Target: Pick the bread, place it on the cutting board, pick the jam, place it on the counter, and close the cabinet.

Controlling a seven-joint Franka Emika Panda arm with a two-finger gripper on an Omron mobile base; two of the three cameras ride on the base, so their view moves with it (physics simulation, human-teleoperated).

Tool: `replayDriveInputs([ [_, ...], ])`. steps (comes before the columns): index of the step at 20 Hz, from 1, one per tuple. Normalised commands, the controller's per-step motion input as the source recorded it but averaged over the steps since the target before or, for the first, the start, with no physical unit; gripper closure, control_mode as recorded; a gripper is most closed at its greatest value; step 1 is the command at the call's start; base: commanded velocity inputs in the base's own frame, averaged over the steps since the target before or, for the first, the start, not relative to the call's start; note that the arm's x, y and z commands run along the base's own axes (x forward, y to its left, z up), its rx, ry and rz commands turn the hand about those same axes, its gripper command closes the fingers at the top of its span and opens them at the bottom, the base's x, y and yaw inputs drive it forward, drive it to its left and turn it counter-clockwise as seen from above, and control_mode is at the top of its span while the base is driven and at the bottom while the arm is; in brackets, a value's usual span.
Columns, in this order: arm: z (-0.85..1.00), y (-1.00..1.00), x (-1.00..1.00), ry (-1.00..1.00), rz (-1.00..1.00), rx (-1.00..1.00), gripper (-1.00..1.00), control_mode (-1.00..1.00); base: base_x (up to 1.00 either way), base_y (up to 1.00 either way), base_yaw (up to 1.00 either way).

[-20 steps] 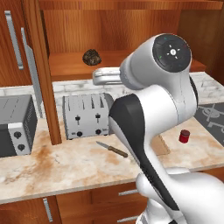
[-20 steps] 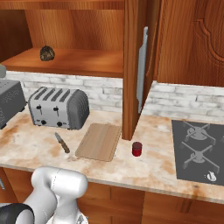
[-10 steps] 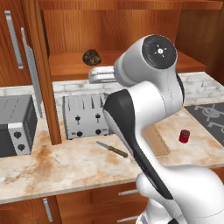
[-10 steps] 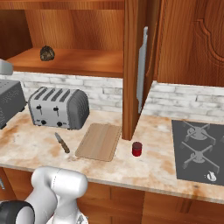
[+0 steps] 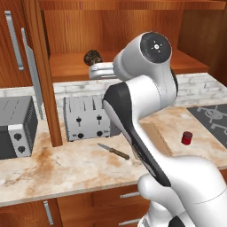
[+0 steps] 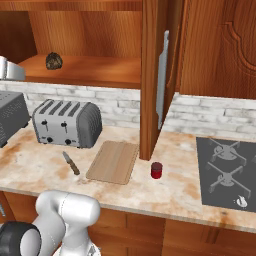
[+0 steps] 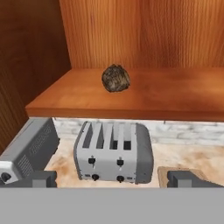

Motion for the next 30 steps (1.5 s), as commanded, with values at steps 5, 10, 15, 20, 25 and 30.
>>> replayDriveInputs([
  [5, -0.05, 0.00, 0.34, 0.00, 0.02, 0.00, -1.00, -1.00, 0.00, 0.00, 0.00],
  [10, -0.10, 0.00, 0.34, 0.00, 0.01, -0.03, -1.00, -1.00, 0.00, 0.00, 0.00],
  [15, -0.12, 0.01, 0.33, 0.00, 0.02, -0.04, -1.00, -1.00, 0.00, 0.00, 0.00],
  [20, -0.05, 0.00, 0.42, 0.00, 0.00, 0.00, -1.00, -1.00, 0.00, 0.00, 0.00],
  [25, -0.07, 0.00, 0.49, 0.00, 0.00, 0.00, -1.00, -1.00, 0.00, 0.00, 0.00],
  [30, -0.04, 0.01, 0.52, 0.00, 0.00, 0.00, -1.00, -1.00, 0.00, 0.00, 0.00],
])
